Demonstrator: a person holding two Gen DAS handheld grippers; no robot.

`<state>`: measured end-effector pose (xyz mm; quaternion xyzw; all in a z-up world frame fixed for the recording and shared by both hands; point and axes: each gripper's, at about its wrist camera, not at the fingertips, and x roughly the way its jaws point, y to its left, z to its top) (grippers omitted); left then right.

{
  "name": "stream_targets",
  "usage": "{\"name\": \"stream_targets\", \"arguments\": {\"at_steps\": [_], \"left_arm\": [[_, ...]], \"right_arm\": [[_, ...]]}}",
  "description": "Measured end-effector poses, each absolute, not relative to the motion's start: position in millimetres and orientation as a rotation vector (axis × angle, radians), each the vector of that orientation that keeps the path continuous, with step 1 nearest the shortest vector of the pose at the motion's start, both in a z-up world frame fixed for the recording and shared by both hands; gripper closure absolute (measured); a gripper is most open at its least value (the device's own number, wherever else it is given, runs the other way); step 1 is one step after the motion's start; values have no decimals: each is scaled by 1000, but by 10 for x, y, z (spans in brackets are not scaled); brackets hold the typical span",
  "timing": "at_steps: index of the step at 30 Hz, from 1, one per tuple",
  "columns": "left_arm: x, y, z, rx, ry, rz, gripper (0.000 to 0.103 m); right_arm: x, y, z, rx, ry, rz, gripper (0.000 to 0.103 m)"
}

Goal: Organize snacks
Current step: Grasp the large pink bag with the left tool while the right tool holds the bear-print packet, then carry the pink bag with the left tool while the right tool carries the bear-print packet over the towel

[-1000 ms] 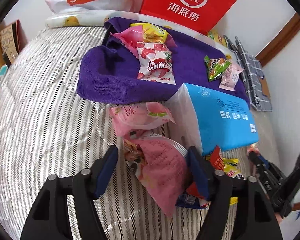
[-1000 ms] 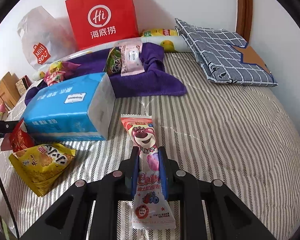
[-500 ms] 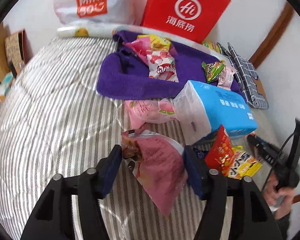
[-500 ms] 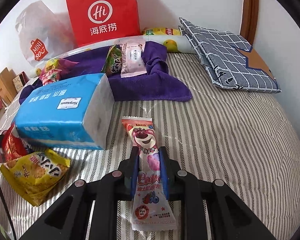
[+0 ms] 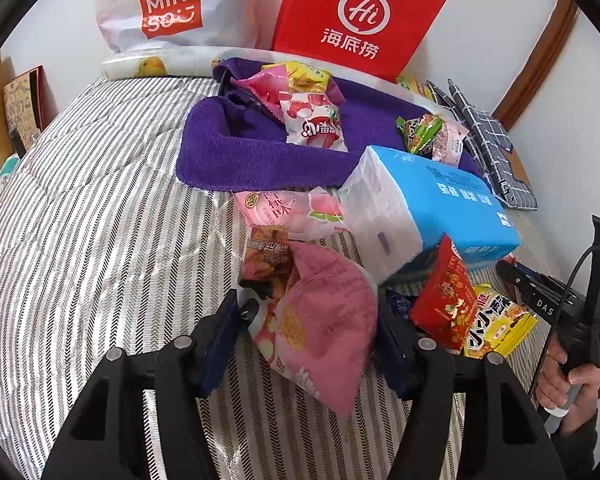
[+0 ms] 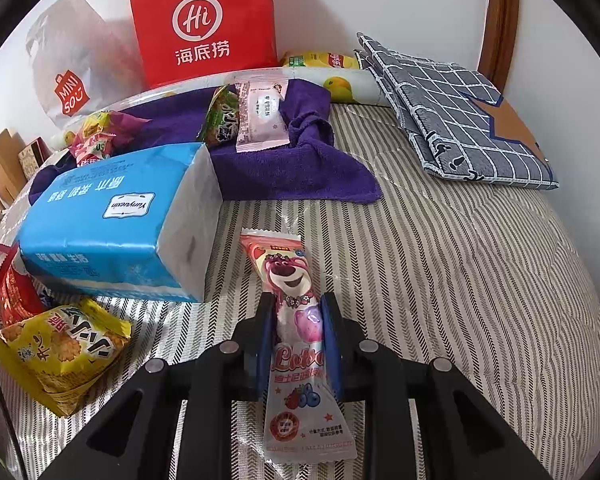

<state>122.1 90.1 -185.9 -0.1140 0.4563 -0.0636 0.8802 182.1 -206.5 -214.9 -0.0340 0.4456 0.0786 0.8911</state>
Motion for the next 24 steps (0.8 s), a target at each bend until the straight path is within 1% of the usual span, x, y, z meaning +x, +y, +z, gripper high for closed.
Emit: {"name": "stream_targets", "arguments": {"at_steps": [10,24], "left_arm": [[1082,973,-1702,-236,931,-120,42],[868,719,-1238,-239,856,-174,42]], "right_arm": [[1737,-2105,-2071,-47,921,169,82],[1372,-2132,-1452,-32,824,183,82]]}}
